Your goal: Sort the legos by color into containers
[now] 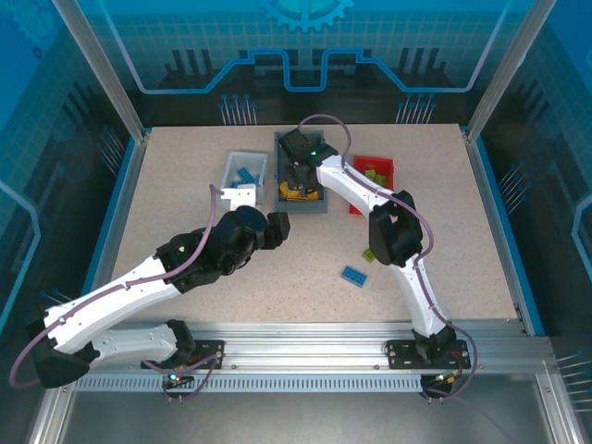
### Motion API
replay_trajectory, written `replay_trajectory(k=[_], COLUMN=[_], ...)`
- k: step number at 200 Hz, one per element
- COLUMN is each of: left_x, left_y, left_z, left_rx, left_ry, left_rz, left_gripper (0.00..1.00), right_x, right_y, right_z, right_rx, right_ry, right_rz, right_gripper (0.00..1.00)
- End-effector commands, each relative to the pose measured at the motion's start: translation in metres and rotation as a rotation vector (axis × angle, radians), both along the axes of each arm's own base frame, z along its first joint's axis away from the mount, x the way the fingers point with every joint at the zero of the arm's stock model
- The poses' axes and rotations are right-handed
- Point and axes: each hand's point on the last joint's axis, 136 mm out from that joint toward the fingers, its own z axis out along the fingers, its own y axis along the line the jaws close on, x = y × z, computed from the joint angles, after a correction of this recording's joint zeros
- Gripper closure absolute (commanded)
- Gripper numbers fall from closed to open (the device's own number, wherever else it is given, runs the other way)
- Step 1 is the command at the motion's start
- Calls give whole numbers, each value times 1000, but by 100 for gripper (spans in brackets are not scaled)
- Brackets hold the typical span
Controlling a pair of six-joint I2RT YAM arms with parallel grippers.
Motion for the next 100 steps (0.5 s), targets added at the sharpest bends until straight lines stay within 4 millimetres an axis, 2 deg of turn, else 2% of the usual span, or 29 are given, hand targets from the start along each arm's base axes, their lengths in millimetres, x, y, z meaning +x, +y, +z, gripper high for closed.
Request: replay_trajectory(k=[1, 18, 34, 37, 57, 75, 100], left_x=[-1, -2, -3, -3, -6, -9, -13], left_y=[-2, -6, -10, -10, -15, -19, -37], left_z=[-6, -8, -11, -12, -21, -30, -48], left_rx=[-5, -6, -6, -6, -10, -38, -125], left_ry=[26, 37, 51, 53, 86, 125, 219], left_rz=[-8, -27, -44, -47, -64, -65, -71], left_gripper=[29, 29, 29, 29, 29, 28, 28], right_x=[-7, -8, -12, -13, -21, -33, -63], right_y=[-5, -4, -2, -2, -1, -9, -39], right_z=[-1, 9, 19, 32, 62, 95, 138], right_rx=[-41, -26, -23, -10, 5, 11, 46], right_ry=[39, 30, 18, -3, -53, -114, -215], right_rz=[11, 13, 20, 21, 31, 24, -7], right_gripper=[61, 52, 48, 46, 44, 44, 45])
